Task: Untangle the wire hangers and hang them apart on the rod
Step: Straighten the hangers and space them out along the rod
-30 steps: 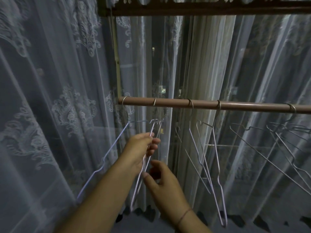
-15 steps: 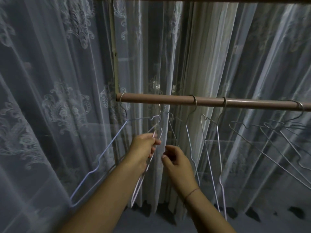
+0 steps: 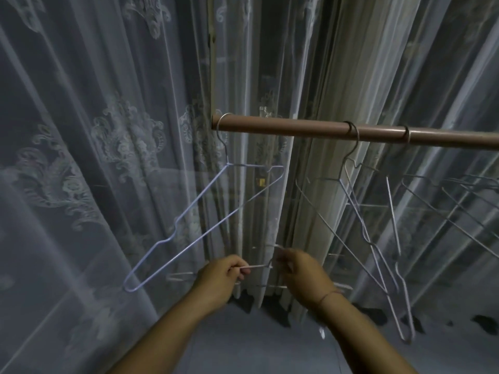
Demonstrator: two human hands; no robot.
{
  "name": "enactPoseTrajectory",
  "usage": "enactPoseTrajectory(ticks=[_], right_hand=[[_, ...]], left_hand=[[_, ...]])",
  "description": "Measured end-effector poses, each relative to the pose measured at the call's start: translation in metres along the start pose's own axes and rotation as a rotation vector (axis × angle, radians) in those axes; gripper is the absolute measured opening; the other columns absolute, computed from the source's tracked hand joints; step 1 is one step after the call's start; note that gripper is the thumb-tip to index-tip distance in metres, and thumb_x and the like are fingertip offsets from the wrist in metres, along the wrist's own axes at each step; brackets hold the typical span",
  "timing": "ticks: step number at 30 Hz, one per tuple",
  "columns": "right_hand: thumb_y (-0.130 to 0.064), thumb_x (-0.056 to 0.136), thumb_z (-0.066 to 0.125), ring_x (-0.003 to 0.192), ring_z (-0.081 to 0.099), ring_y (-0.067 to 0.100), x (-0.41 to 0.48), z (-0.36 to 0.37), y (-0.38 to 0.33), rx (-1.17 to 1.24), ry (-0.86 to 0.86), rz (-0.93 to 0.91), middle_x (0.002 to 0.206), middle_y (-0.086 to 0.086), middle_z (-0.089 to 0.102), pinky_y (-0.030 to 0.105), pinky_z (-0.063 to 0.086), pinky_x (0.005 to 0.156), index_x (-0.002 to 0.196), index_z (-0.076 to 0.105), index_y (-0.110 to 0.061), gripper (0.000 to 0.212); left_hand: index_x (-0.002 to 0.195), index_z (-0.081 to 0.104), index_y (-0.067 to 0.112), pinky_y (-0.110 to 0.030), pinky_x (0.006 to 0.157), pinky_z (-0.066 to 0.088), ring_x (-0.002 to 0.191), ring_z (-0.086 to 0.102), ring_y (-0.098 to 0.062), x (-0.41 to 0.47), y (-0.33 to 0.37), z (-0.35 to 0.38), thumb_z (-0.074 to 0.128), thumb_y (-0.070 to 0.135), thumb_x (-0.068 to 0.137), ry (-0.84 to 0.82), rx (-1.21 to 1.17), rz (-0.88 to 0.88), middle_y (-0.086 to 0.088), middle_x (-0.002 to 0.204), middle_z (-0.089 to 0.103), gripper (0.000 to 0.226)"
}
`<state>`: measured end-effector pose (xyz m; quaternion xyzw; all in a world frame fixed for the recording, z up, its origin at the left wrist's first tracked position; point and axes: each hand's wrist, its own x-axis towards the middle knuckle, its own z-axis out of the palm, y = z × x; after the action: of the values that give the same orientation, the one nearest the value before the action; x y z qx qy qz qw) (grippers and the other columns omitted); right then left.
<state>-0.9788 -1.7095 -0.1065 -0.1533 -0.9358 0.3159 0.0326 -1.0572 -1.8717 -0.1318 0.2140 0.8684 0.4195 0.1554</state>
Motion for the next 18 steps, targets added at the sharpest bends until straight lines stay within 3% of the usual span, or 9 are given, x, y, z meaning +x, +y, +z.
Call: enactPoseTrajectory(ticks=[3, 5, 8, 10, 13, 16, 18], right_hand=[[-0.023, 0.093, 0.043, 0.095, 0.060, 0.018, -0.021, -0.003, 0.004, -0.035, -0.101, 0.010, 0.095, -0.003, 0.065, 0.034, 0.048, 0.090, 0.097, 0.062, -0.027, 0.020], [-0.024, 0.094, 0.043, 0.083, 0.059, 0.016, -0.035, -0.010, 0.009, -0.002, -0.167, 0.005, 0.078, -0.006, 0.059, 0.031, 0.048, 0.084, 0.094, 0.063, -0.020, 0.021], [-0.014, 0.094, 0.042, 0.057, 0.051, 0.011, -0.050, -0.019, 0.012, 0.287, -0.253, 0.077, 0.059, -0.003, 0.051, 0.028, 0.047, 0.065, 0.096, 0.065, -0.004, 0.025], [-0.007, 0.094, 0.040, 0.047, 0.045, 0.007, -0.058, -0.023, 0.009, 0.510, -0.259, 0.153, 0.052, -0.001, 0.044, 0.022, 0.048, 0.054, 0.093, 0.064, -0.001, 0.026], [-0.003, 0.095, 0.036, 0.040, 0.041, 0.008, -0.065, -0.027, 0.000, 0.773, -0.190, 0.206, 0.045, 0.000, 0.041, 0.020, 0.048, 0.046, 0.090, 0.061, -0.001, 0.026], [-0.001, 0.095, 0.034, 0.040, 0.039, 0.011, -0.070, -0.030, -0.011, 0.931, -0.099, 0.215, 0.039, -0.002, 0.041, 0.021, 0.047, 0.044, 0.090, 0.061, -0.001, 0.027], [0.000, 0.095, 0.034, 0.040, 0.040, 0.011, -0.072, -0.033, -0.020, 1.018, -0.056, 0.182, 0.038, -0.003, 0.042, 0.022, 0.044, 0.044, 0.092, 0.061, -0.002, 0.027]], left_hand=[[0.070, 0.054, 0.040, -0.039, 0.106, 0.033, 0.082, 0.059, 0.002, -0.003, -0.012, 0.001, 0.043, 0.011, 0.091, -0.018, 0.025, 0.075, 0.022, 0.074, 0.066, 0.037], [0.073, 0.055, 0.040, -0.032, 0.098, 0.036, 0.086, 0.058, 0.002, -0.004, -0.012, 0.002, 0.040, 0.019, 0.089, -0.014, -0.016, 0.104, 0.028, 0.079, 0.066, 0.030], [0.080, 0.059, 0.036, -0.013, 0.085, 0.041, 0.106, 0.061, -0.012, -0.002, -0.003, 0.009, 0.043, 0.010, 0.093, 0.006, -0.152, 0.091, 0.007, 0.104, 0.068, 0.034], [0.079, 0.058, 0.034, -0.008, 0.088, 0.037, 0.113, 0.055, -0.009, -0.003, 0.011, 0.015, 0.051, 0.005, 0.090, 0.129, -0.211, 0.097, 0.010, 0.117, 0.060, 0.032], [0.081, 0.056, 0.033, -0.015, 0.077, 0.043, 0.098, 0.057, -0.011, -0.015, 0.039, 0.021, 0.065, 0.014, 0.082, 0.409, -0.282, 0.063, 0.011, 0.103, 0.056, 0.021], [0.085, 0.065, 0.022, -0.016, 0.067, 0.047, 0.082, 0.066, -0.013, -0.029, 0.076, 0.025, 0.064, 0.024, 0.083, 0.209, -0.524, 0.021, 0.000, 0.088, 0.070, 0.003], [0.093, 0.068, 0.012, -0.014, 0.059, 0.050, 0.068, 0.068, -0.007, -0.034, 0.098, 0.025, 0.062, 0.021, 0.085, 0.069, -0.679, 0.029, -0.004, 0.082, 0.072, 0.014]])
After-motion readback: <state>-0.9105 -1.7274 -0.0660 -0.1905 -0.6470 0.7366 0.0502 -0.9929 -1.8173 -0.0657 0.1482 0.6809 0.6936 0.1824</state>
